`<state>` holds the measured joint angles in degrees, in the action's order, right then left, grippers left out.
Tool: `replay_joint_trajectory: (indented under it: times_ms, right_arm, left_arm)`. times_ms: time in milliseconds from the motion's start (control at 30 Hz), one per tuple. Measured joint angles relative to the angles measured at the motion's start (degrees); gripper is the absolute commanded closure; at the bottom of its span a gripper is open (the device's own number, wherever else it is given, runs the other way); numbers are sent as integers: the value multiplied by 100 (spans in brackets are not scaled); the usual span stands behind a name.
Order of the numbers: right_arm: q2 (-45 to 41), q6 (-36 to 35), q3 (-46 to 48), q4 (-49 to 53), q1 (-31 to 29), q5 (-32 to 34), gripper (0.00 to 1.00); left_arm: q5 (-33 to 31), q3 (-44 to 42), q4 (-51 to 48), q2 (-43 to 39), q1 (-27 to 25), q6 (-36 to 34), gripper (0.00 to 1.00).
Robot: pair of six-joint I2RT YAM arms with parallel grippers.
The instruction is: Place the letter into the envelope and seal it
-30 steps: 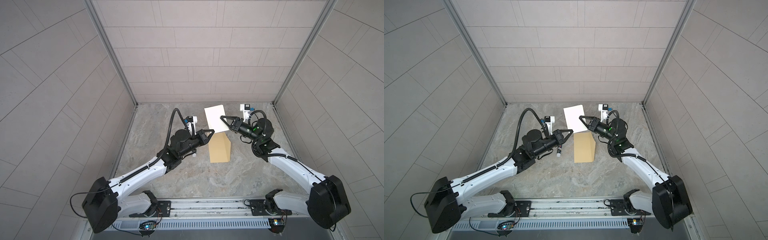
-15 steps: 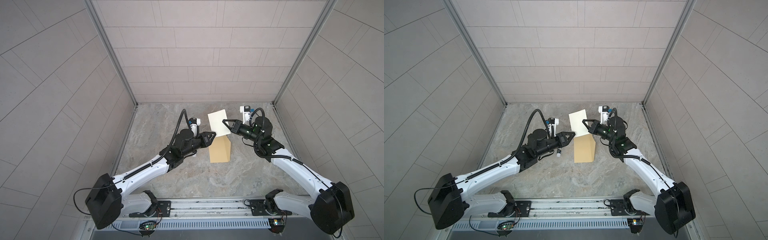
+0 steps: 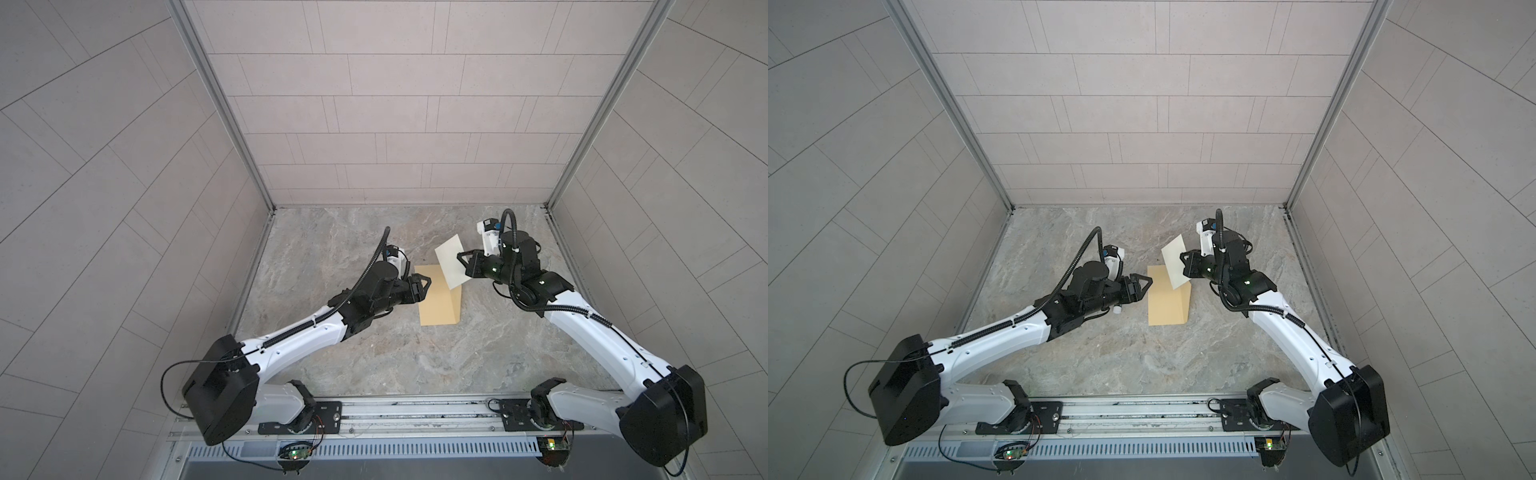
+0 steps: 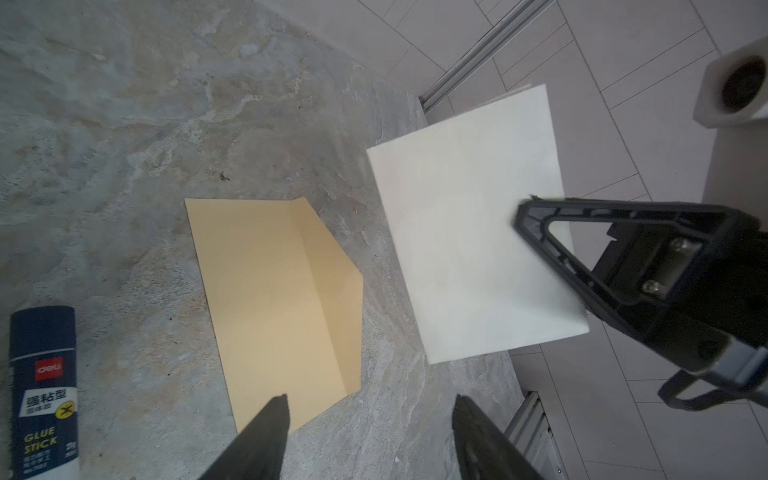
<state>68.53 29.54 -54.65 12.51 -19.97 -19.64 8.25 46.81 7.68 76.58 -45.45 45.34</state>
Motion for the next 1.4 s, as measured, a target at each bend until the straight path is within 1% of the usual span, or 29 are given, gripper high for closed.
replay_joint_trajectory:
  times_ms: [267,533,867,1100,1400]
  right_arm:
    - [525,-468,-28,590,118,315,100]
    - [1038,-693,-50,761,275,400,100]
    - [1596,-793,-330,791,439,369,100]
    - [1941,-789,-588,796,531,306,100]
    - [2435,-761,-859,970,629,173,100]
  left_arm:
    - [4,0,22,579,-7,-26,29]
    - [87,0,229,1104,-7,-24,29]
    - [140,0,369,1606,-7,-22,29]
    - [138,57,459,1808,-7,-24,30]
    - [114,162,549,2070,7,-39,34]
